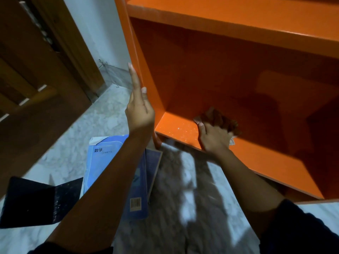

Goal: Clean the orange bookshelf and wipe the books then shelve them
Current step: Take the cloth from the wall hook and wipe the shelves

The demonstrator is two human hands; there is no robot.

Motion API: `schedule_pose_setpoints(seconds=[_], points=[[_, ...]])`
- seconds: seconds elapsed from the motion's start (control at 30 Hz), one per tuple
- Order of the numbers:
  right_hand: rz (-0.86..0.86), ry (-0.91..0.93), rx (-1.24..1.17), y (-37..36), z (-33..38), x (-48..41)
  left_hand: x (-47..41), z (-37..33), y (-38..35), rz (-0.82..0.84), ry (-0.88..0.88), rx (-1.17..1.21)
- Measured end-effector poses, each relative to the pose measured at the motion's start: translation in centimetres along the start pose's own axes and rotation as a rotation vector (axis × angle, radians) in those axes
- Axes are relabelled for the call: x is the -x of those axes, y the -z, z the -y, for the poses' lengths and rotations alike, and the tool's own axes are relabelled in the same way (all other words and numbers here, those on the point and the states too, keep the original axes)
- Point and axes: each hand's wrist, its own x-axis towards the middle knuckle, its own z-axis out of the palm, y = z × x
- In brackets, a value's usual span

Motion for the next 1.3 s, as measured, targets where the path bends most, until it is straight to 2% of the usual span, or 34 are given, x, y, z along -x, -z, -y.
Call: schedule_pose_setpoints(seconds=[0.33, 0.43, 0.67, 0.87, 1.03, 1.1, 1.17, 1.2, 1.3], points=[[0.014, 0.281, 0.036, -1.9, 5.4, -2.0, 0.0, 0.3, 0.2, 0.016, 0.0, 0.002], [-0.031, 0.406, 0.086, -3.2, 6.6, -1.8, 0.0, 0.2, 0.3, 0.006, -0.01, 0.014], [-0.063, 0.569, 0.044, -4.5, 6.2, -1.1, -0.1, 0.2, 0.4, 0.005, -0.029, 0.032], [-0.177, 0.756, 0.052, -4.4, 6.0, 1.7, 0.0, -0.3, 0.6, 0.015, 0.013, 0.006], [-0.157, 0.85, 0.055, -3.4, 5.2, 3.1, 0.0, -0.7, 0.9, 0.049, 0.065, -0.004], [-0.095, 0.897, 0.004, -2.5, 4.0, 4.3, 0.1, -0.8, 0.9, 0.051, 0.079, -0.014], [-0.067, 0.851, -0.082, -1.4, 2.0, 5.7, 0.1, -0.8, 1.0, 0.053, 0.097, -0.016], [-0.109, 0.785, -0.121, -1.0, 0.7, 6.3, 0.1, -0.8, 1.1, 0.057, 0.105, -0.013], [-0.39, 0.533, -0.199, 0.2, -4.1, 7.0, 0.1, -1.1, 1.3, 0.06, 0.116, -0.009]])
